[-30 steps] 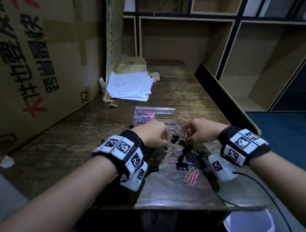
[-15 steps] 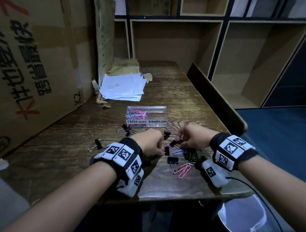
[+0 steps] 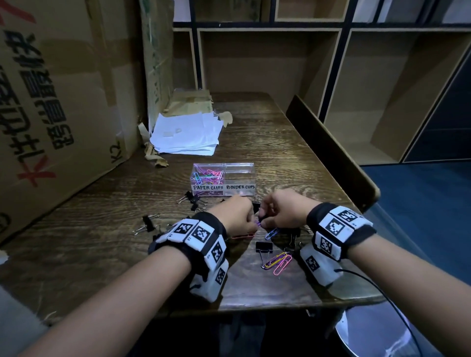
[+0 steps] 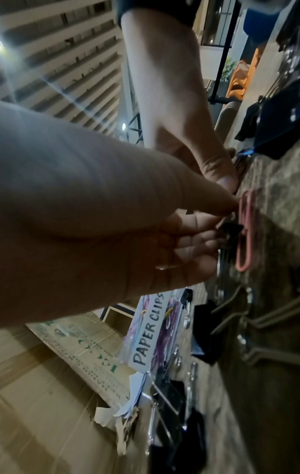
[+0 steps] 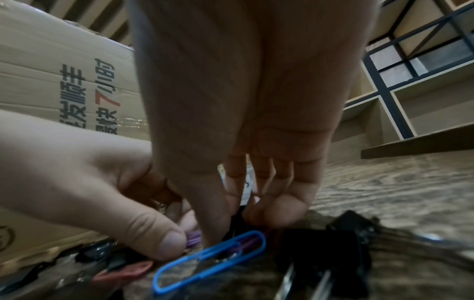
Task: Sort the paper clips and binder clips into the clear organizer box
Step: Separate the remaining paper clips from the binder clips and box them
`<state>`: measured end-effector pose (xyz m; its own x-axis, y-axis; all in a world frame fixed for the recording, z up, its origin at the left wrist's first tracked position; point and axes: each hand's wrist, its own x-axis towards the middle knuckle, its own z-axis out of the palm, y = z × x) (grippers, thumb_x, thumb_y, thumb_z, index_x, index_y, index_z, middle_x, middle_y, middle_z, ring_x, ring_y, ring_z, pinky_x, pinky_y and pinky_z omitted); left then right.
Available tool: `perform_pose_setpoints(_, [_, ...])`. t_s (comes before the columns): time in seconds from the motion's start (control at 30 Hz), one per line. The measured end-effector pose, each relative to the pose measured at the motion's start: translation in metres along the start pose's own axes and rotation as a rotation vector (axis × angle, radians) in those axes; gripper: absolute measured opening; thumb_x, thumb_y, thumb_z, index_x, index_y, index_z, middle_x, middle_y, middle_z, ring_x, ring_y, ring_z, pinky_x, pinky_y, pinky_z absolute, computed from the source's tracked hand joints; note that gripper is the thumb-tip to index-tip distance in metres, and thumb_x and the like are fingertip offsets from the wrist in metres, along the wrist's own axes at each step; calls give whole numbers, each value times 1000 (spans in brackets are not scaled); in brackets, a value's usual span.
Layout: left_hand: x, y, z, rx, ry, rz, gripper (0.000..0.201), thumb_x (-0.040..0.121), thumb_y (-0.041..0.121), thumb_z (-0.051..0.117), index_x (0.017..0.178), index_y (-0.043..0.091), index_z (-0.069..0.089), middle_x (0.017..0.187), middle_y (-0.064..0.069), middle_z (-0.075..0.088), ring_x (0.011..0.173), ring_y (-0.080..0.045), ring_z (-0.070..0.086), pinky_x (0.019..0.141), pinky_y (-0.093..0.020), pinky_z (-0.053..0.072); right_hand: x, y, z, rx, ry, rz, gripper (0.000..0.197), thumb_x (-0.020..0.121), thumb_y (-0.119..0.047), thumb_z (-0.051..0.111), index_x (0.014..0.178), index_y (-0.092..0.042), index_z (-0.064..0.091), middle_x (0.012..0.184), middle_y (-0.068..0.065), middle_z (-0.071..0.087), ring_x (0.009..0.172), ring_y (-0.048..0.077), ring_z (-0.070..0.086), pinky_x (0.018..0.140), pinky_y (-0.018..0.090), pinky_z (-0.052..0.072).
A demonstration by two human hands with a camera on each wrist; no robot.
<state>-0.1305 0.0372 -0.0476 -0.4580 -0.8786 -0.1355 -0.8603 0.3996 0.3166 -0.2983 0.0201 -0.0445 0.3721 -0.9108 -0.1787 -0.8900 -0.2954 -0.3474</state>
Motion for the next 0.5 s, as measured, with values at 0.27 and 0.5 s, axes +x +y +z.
perform_pose_setpoints(0.27, [-9,-8,-21,22,-24,-11,20,89,14,57,85,-2,69,86,-19,71,75,-28,64,64,-32,51,2,-2,-3,-56,115,-1,20,71,-34,76,80,-18,67,78,-1,65,69,15,60,58,25,49])
perform_pose_setpoints(0.5, [-19,-25,-41,-78,38,-5,33,94,10,53,119,21,70,73,13,61,65,0,55,59,-13,39,-6,1,-22,119,-49,-24,21,67,-32,86,78,-20,72,73,-6,68,57,10,64,55,28,57])
